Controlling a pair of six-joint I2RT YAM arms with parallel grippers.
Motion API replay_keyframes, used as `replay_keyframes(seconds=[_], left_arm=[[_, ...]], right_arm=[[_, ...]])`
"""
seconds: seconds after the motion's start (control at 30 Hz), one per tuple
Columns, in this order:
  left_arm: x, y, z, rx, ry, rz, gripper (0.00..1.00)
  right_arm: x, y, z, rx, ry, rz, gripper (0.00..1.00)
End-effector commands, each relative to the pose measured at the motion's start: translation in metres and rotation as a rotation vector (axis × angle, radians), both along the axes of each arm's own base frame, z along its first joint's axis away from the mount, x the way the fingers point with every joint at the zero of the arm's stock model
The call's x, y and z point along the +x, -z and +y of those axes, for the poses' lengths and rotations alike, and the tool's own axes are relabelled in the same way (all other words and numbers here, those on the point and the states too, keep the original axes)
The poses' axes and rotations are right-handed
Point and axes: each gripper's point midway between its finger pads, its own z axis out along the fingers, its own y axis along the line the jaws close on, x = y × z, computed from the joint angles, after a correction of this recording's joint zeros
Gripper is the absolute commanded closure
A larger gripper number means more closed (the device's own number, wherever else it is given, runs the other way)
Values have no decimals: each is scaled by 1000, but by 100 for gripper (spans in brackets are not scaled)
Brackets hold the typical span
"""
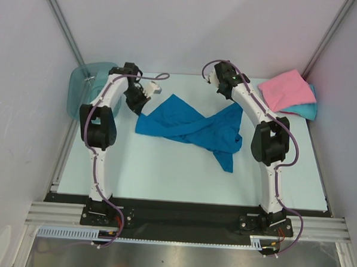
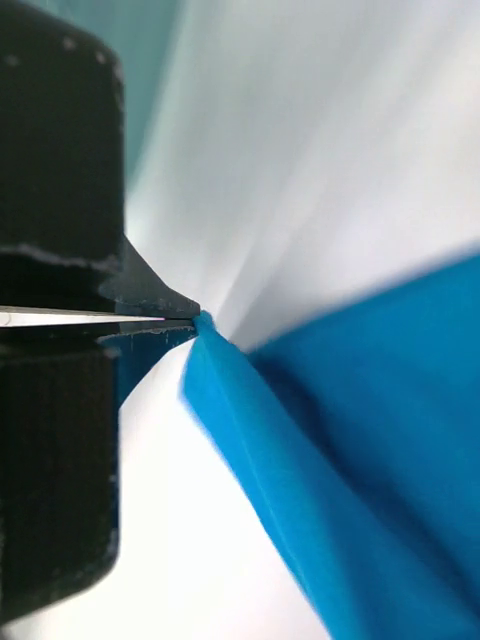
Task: Fold and stack the t-shirts
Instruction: Flatten the tshirt out
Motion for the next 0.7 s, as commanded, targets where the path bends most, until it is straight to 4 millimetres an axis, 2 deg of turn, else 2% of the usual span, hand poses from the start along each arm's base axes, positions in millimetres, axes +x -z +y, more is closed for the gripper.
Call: replay_keyframes(seconds=[0.0, 0.2, 0.3, 0.33, 0.37, 0.5, 0.6, 0.67], left_arm=[[60, -104, -1, -34, -86, -372, 100], [92, -176, -1, -39, -141, -622, 100], [109, -203, 5, -39, -220, -761, 100], [109, -211, 9, -29, -254, -797, 100], [115, -226, 10, -37, -268, -862, 100], [121, -247, 16, -21, -325, -975, 100], [124, -260, 19, -17, -363, -1032, 100], [125, -265, 19, -18, -380, -1062, 100]], right_arm=[[8, -18, 0, -12, 17, -65, 100], [23, -35, -18, -72, 72, -163, 100], [35, -54, -35, -92, 133, -259, 100], [43, -65, -44, -93, 156, -314, 100], [44, -73, -50, -109, 181, -347, 100], [60, -119, -74, -117, 273, -550, 100], [64, -143, -93, -131, 343, -668, 100], [62, -150, -108, -157, 389, -710, 100]])
